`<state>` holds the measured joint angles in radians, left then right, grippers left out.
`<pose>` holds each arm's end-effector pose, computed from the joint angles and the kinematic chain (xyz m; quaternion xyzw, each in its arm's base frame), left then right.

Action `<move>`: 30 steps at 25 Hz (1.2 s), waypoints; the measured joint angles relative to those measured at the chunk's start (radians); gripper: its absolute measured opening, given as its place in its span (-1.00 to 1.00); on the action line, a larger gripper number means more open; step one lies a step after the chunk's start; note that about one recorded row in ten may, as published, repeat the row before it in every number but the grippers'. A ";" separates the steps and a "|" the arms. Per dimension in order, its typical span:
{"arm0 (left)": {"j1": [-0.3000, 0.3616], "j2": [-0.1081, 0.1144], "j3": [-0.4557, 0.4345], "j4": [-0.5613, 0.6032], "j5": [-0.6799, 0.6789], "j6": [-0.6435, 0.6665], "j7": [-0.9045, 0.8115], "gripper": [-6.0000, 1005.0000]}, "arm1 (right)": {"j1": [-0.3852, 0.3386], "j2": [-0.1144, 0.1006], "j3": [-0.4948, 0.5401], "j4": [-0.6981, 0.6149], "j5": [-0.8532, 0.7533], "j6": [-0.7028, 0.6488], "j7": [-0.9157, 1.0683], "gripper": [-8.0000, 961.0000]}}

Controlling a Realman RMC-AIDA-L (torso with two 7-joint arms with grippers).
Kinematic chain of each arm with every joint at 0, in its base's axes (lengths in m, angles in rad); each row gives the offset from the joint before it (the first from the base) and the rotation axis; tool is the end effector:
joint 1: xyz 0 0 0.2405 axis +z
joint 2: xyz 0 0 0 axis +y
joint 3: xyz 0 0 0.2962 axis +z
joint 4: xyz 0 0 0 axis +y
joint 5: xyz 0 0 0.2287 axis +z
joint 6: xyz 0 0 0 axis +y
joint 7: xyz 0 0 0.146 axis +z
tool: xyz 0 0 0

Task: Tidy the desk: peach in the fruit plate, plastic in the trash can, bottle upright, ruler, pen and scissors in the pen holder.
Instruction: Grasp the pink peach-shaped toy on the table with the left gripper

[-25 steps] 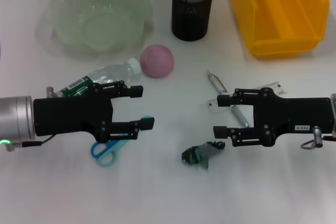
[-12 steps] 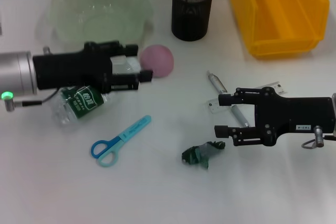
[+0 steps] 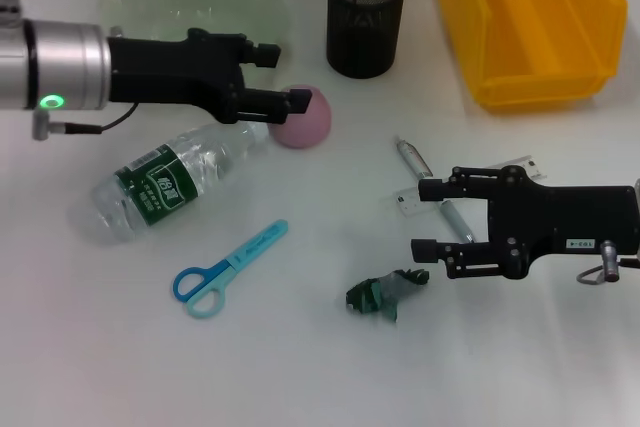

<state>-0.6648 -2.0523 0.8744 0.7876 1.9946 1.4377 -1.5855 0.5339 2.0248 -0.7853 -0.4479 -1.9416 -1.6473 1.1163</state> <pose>-0.2370 0.4237 -0.0109 -0.9597 -0.1724 -0.1785 0.1320 0.3091 0.3325 -0.0420 -0.9541 0.1346 0.2607 0.0597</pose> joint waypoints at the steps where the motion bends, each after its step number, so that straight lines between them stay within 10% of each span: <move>1: -0.018 -0.006 0.000 0.006 0.029 -0.014 -0.001 0.51 | -0.001 0.000 0.000 0.000 0.000 0.000 -0.001 0.58; 30: -0.135 -0.026 0.557 -0.101 0.107 -0.627 0.000 0.48 | -0.005 0.002 0.002 0.000 0.003 0.002 -0.004 0.58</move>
<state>-0.7999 -2.0786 1.4312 0.6870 2.1012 0.8103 -1.5860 0.5292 2.0264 -0.7838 -0.4479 -1.9388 -1.6452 1.1121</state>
